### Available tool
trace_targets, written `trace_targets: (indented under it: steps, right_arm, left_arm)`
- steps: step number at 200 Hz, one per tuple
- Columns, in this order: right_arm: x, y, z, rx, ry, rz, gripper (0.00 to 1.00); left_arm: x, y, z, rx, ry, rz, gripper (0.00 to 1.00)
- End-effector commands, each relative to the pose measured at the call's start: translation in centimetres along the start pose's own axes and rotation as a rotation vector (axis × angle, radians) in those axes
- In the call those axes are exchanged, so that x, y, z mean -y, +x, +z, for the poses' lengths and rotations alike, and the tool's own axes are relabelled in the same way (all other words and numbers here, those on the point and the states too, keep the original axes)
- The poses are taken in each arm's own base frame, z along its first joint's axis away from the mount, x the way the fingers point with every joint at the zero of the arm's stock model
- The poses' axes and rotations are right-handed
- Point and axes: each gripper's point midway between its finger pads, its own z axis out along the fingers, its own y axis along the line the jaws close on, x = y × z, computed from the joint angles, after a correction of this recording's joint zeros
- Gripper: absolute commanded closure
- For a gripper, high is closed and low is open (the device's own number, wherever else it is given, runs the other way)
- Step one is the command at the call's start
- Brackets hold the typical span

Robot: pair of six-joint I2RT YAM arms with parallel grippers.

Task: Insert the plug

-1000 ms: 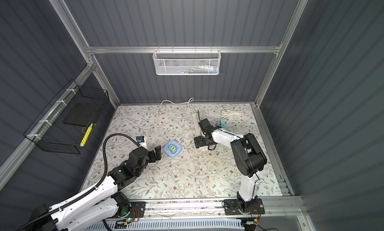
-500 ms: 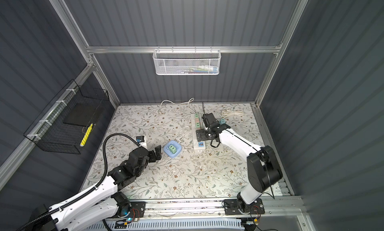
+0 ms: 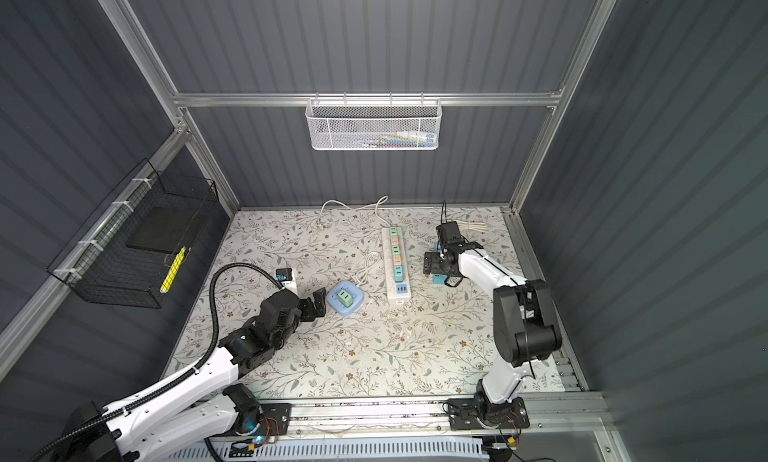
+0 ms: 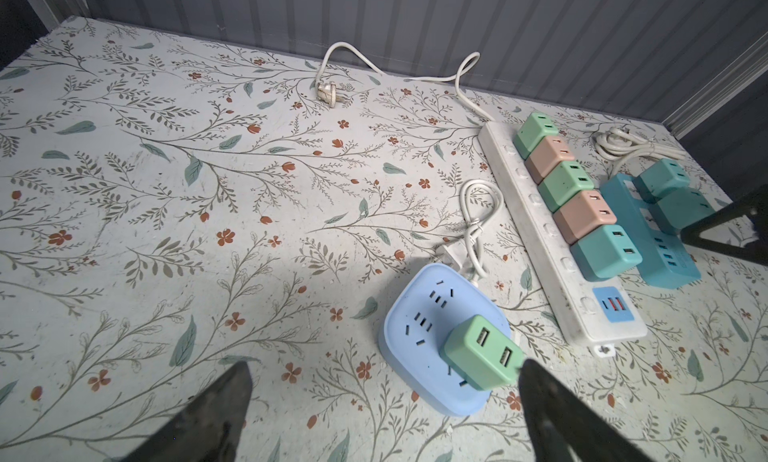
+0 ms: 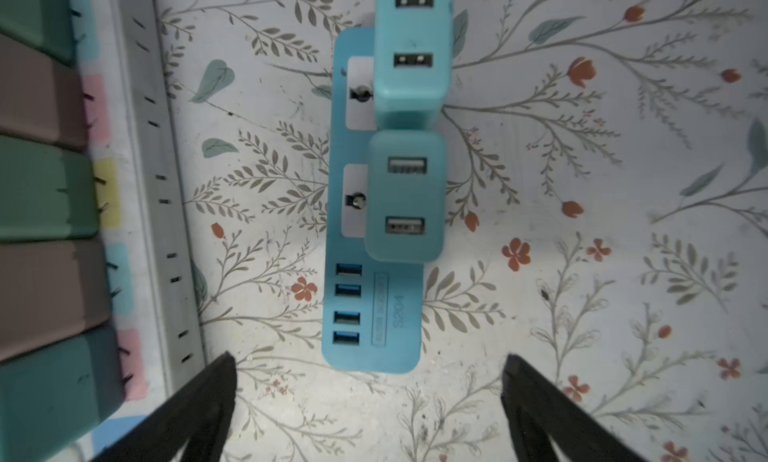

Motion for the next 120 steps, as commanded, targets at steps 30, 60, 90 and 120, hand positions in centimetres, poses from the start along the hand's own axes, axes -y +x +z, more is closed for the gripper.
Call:
trace_targets:
  steps: [30, 60, 90, 120]
  right_arm:
    - [0.4, -0.5, 2.4, -0.047, 0.021, 0.059, 0.14]
    - [-0.2, 0.4, 4.2, -0.095, 0.005, 0.041, 0.39]
    - [-1.5, 1.0, 4.4, -0.109, -0.027, 0.013, 0.55]
    - [-3.2, 1.9, 4.4, -0.114, -0.051, -0.030, 0.62]
  left_arm:
    - [0.5, -1.3, -0.2, 0.024, 0.018, -0.018, 0.00]
    - [0.6, -1.5, -0.2, 0.027, 0.020, -0.018, 0.00]
    - [0.7, -1.5, -0.2, 0.026, 0.021, -0.013, 0.00]
    - [0.6, -1.6, -0.2, 0.026, 0.020, -0.013, 0.00]
